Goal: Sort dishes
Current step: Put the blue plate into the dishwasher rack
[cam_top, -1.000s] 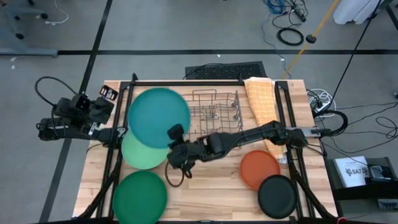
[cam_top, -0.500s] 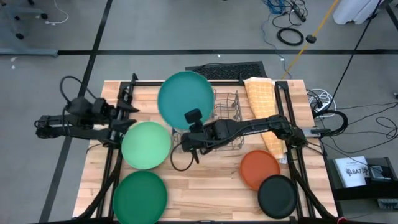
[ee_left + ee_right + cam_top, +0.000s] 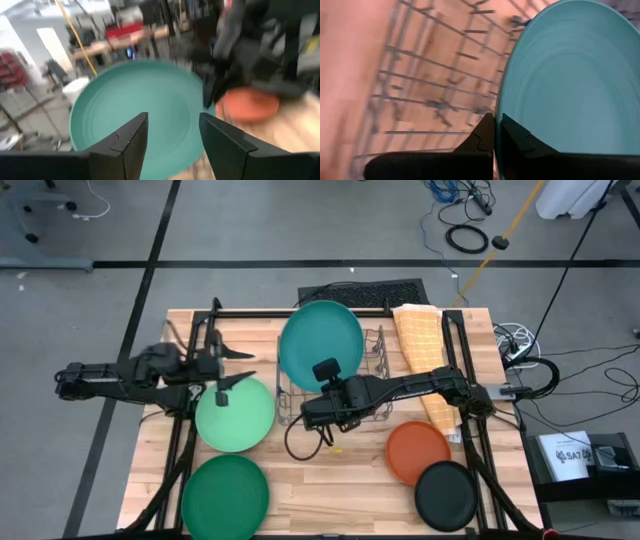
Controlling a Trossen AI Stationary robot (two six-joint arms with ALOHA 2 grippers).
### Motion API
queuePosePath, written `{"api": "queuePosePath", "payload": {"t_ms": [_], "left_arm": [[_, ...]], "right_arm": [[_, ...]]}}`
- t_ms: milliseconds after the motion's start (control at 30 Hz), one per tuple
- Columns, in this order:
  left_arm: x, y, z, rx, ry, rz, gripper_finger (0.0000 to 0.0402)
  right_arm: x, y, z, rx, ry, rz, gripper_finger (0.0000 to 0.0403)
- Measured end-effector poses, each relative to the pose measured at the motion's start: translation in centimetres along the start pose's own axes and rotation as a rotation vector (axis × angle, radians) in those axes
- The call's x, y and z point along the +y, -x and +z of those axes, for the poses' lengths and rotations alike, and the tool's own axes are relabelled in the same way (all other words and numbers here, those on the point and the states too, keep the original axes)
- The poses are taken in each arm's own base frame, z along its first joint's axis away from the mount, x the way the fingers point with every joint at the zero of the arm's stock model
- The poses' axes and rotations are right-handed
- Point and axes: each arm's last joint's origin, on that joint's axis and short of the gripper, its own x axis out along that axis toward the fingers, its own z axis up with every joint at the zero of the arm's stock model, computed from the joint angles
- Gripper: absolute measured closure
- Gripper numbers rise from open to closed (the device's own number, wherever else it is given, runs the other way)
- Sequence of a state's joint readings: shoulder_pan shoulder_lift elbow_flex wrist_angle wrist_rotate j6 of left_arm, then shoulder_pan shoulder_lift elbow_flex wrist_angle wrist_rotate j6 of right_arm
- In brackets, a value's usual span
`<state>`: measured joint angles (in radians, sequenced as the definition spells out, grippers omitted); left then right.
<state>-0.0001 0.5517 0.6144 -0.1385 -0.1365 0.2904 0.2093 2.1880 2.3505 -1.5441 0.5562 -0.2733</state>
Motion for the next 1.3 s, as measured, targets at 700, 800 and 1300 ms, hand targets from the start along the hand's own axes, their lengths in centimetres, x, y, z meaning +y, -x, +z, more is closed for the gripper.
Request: {"api": "queuePosePath", "payload": {"t_ms": [700,800,1300], "left_arm": [[-2.9,-7.2,-3.5,0.344,-0.408,-0.218,0.021],[-3.2,-7.8,-3.4,0.386,-0.434,-0.213,0.021],[-3.9,-10.5,-4.4,0.604,-0.541,-0.172,0.0241]], "right_arm": [[-1.5,-1.2,0.2,-0.082,-0.007,0.141,0.0402],[-1.6,-1.2,0.3,-0.1,0.003,0.134,0.0402],[-2.1,0.0,0.5,-0.205,-0.017,0.144,0.0402]]}}
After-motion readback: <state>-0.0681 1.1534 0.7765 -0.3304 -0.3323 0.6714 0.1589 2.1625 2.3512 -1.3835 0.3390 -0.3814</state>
